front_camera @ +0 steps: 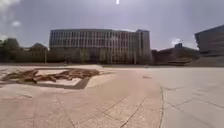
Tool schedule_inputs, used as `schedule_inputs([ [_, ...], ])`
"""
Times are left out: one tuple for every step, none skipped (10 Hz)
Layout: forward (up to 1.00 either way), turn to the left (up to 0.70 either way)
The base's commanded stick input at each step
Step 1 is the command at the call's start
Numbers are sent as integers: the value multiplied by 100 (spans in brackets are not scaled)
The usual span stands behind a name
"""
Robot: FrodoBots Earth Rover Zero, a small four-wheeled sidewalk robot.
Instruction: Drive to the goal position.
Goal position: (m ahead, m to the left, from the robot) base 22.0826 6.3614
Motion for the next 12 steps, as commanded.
schedule_inputs([
  [70,3],
  [70,3],
  [70,3],
  [70,3],
  [70,3],
  [70,3],
  [70,3],
  [70,3],
  [70,3],
  [70,3],
  [70,3],
  [70,3],
])
